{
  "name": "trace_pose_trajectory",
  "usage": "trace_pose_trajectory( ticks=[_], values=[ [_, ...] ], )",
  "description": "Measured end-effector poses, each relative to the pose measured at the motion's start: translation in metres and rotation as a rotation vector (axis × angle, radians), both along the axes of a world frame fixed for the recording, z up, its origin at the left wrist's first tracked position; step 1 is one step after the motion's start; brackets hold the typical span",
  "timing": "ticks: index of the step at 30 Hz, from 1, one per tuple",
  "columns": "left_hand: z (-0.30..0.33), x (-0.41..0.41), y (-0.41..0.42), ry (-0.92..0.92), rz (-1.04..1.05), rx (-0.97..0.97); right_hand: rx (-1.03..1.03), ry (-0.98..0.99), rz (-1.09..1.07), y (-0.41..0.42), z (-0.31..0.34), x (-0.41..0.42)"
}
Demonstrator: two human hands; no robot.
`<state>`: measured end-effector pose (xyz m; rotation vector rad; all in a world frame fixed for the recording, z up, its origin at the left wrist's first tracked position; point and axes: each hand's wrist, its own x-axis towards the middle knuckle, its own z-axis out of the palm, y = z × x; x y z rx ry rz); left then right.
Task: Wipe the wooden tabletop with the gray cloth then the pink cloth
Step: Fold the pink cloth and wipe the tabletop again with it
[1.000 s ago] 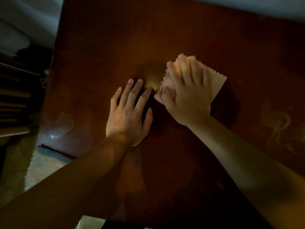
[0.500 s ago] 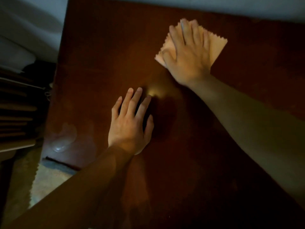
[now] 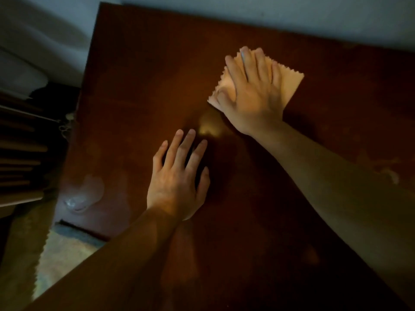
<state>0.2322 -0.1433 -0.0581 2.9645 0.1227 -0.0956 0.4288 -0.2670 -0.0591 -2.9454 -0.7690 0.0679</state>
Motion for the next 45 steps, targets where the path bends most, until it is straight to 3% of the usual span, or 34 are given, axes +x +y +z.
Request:
trace_pose_trajectory(
  ticks=[8, 15, 20, 27, 31, 36, 42, 45],
  values=[
    [-0.001, 0.000, 0.001, -0.029, -0.014, -0.010, -0.015, -0.050, -0.007, -0.005, -0.006, -0.050],
    [0.008, 0.008, -0.012, -0.068, -0.039, -0.021, 0.058, 0.014, -0.027, -0.017, -0.002, 0.015],
    [0.005, 0.025, -0.078, 0.018, -0.075, -0.059, 0.002, 0.050, -0.114, -0.068, 0.004, 0.062],
    [-0.007, 0.023, -0.088, 0.076, -0.042, 0.018, -0.017, 0.015, -0.130, -0.118, -0.003, -0.063],
    [-0.007, 0.020, -0.086, 0.081, -0.041, 0.022, -0.044, 0.024, -0.055, -0.120, -0.002, -0.005],
    [-0.007, 0.021, -0.085, 0.050, -0.043, -0.029, 0.017, 0.029, -0.249, -0.113, 0.000, 0.082],
    [-0.009, 0.022, -0.085, 0.021, -0.049, -0.010, -0.023, -0.049, -0.311, -0.135, -0.002, -0.019],
    [-0.009, 0.022, -0.085, 0.017, -0.047, -0.015, -0.048, 0.016, -0.309, -0.137, 0.000, -0.003]
  ],
)
